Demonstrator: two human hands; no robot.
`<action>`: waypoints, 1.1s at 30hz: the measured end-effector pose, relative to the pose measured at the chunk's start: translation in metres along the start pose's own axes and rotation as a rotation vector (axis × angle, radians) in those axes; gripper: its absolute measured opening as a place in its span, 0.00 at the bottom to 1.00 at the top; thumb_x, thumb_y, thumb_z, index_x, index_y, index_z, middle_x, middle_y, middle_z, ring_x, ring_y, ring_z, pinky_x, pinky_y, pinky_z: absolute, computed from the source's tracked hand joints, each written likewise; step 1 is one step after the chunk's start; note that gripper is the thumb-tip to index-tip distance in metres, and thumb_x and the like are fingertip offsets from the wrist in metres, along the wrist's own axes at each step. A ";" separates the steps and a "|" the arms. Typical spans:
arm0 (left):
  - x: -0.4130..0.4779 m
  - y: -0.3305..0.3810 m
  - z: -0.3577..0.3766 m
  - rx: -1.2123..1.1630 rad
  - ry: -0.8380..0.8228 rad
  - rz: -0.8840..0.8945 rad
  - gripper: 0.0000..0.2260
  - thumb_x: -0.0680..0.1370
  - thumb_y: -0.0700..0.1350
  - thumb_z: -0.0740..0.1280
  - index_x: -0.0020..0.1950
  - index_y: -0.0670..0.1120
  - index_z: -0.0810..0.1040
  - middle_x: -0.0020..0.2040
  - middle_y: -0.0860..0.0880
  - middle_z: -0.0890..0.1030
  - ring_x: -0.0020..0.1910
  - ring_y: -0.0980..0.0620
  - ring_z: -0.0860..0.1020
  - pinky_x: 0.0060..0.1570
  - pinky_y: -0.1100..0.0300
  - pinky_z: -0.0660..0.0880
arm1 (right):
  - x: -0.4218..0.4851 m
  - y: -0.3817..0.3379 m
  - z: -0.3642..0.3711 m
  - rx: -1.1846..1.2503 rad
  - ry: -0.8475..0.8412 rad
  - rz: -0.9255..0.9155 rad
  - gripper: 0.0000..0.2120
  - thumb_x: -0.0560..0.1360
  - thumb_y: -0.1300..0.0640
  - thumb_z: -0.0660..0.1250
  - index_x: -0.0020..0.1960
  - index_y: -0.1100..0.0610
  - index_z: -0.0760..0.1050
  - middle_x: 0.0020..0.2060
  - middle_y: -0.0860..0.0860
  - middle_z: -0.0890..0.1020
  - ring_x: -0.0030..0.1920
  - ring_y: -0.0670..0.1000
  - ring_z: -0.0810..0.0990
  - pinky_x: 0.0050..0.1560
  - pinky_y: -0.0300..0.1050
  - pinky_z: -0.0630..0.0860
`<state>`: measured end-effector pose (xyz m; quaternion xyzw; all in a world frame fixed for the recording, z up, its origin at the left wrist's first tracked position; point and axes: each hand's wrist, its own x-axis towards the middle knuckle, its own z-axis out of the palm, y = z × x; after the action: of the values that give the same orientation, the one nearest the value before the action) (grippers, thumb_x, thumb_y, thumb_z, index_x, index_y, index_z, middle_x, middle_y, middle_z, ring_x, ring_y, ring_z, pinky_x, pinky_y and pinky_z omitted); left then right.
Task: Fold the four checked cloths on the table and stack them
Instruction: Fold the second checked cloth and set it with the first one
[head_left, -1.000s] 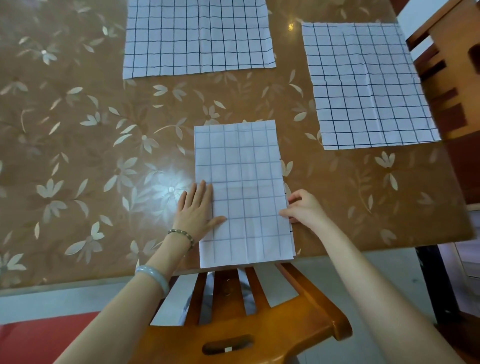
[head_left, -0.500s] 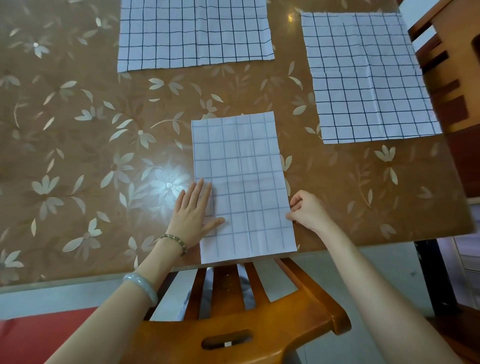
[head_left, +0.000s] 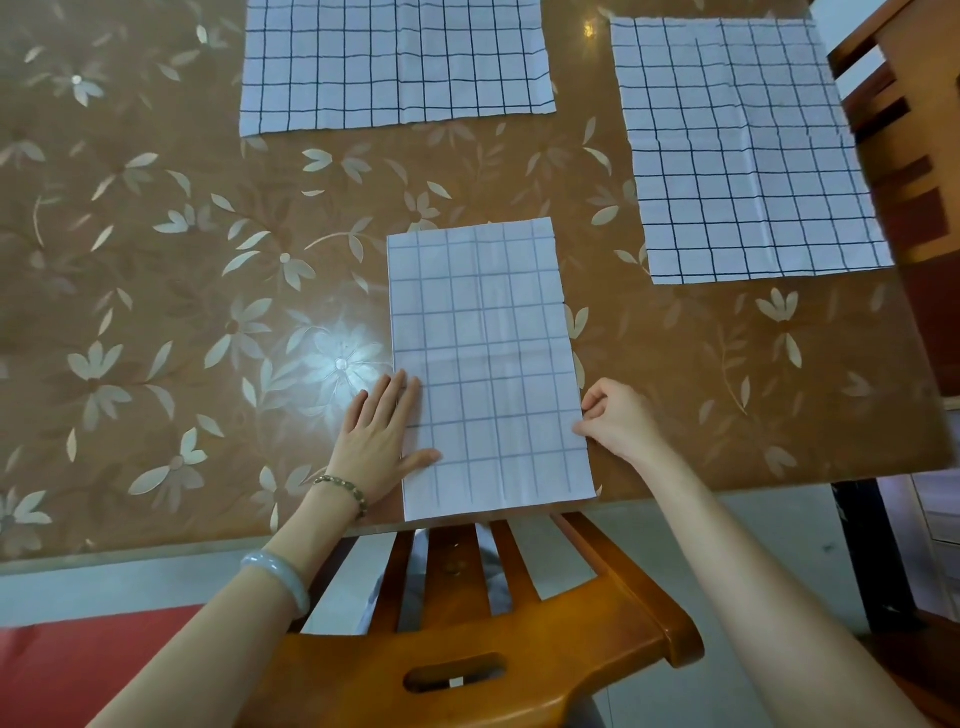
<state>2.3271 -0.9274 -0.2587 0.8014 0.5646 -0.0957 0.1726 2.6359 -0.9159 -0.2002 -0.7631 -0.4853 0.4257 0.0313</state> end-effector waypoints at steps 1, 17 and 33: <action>0.000 0.000 0.000 0.001 0.006 0.002 0.44 0.70 0.74 0.40 0.77 0.46 0.44 0.77 0.47 0.47 0.77 0.47 0.49 0.72 0.49 0.46 | -0.001 0.000 0.000 -0.008 -0.004 -0.004 0.10 0.71 0.61 0.73 0.46 0.55 0.73 0.39 0.49 0.80 0.37 0.43 0.77 0.31 0.36 0.67; -0.015 0.014 0.014 0.110 -0.001 0.396 0.38 0.76 0.68 0.51 0.77 0.43 0.57 0.77 0.44 0.57 0.77 0.49 0.47 0.75 0.52 0.45 | -0.005 -0.006 0.021 -0.258 0.099 -0.188 0.07 0.73 0.66 0.65 0.45 0.55 0.70 0.40 0.49 0.73 0.38 0.51 0.73 0.32 0.40 0.67; -0.019 0.003 0.020 0.148 -0.023 0.317 0.38 0.77 0.69 0.44 0.78 0.44 0.52 0.78 0.44 0.52 0.77 0.46 0.51 0.73 0.43 0.54 | 0.006 0.014 0.099 -0.804 0.045 -0.738 0.32 0.79 0.36 0.40 0.78 0.50 0.50 0.77 0.59 0.52 0.77 0.56 0.50 0.73 0.59 0.49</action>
<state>2.3237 -0.9525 -0.2696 0.8898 0.4204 -0.1181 0.1324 2.5795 -0.9547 -0.2728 -0.5030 -0.8445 0.1508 -0.1051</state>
